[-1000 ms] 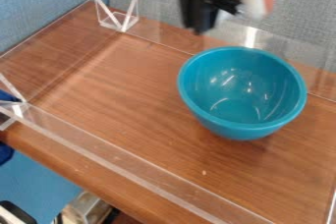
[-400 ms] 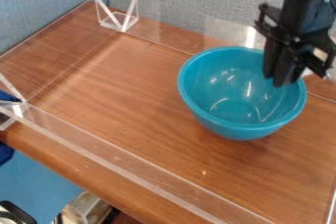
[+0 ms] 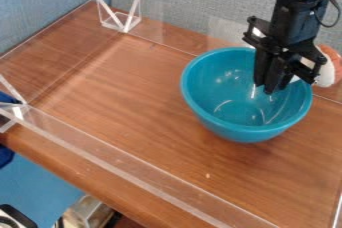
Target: Put the mushroom in the blue bowl
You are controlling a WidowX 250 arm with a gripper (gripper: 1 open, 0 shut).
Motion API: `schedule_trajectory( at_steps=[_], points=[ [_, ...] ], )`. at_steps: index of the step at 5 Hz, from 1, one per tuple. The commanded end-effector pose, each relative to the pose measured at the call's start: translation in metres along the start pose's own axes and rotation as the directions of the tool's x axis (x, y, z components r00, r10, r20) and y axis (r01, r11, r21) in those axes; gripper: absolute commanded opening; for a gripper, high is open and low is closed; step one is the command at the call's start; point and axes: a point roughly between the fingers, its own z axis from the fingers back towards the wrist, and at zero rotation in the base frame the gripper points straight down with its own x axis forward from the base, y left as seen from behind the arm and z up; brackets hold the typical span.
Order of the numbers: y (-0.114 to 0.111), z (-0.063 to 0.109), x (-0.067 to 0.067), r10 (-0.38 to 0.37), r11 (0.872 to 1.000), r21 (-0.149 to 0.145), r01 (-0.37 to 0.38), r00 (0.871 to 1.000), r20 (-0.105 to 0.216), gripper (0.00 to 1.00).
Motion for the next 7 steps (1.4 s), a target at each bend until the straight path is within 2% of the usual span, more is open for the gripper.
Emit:
schedule_trajectory(
  at_steps=[1, 4, 6, 7],
  points=[
    [0.011, 0.015, -0.005, 0.040, 0.999, -0.003, -0.039, 0.999, 0.033, 0.00],
    [-0.002, 0.026, 0.008, -0.056, 0.998, -0.020, 0.056, 0.998, -0.020, 0.00],
    [-0.018, 0.005, 0.000, -0.023, 0.999, -0.041, 0.021, 0.998, -0.052, 0.00],
    [-0.019, -0.003, 0.005, -0.012, 0.999, -0.049, 0.009, 0.998, -0.069, 0.00]
  ],
)
